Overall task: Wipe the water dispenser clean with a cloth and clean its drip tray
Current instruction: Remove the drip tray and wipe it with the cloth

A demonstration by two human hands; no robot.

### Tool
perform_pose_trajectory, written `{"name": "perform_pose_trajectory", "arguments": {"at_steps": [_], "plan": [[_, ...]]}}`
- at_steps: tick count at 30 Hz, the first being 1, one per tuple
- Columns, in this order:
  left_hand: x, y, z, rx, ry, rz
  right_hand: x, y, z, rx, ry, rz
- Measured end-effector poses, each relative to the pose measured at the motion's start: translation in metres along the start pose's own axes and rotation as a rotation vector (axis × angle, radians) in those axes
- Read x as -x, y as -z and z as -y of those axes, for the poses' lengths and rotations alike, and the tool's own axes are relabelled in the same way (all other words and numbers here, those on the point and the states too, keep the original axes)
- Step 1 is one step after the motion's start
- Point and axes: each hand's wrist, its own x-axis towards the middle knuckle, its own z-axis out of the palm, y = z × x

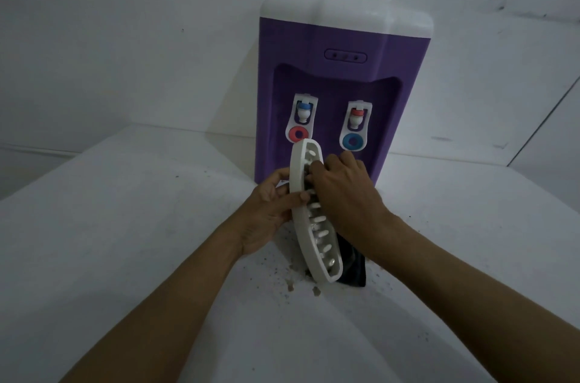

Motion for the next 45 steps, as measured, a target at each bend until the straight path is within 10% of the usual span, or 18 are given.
{"name": "perform_pose_trajectory", "arguments": {"at_steps": [34,45], "plan": [[0.001,0.005,-0.002,-0.022,-0.009,-0.018,0.024,-0.019,-0.028,-0.486,-0.022,-0.190],[0.001,0.008,-0.001,-0.048,-0.010,0.008,0.011,-0.013,-0.016,0.034,0.194,-0.105]]}}
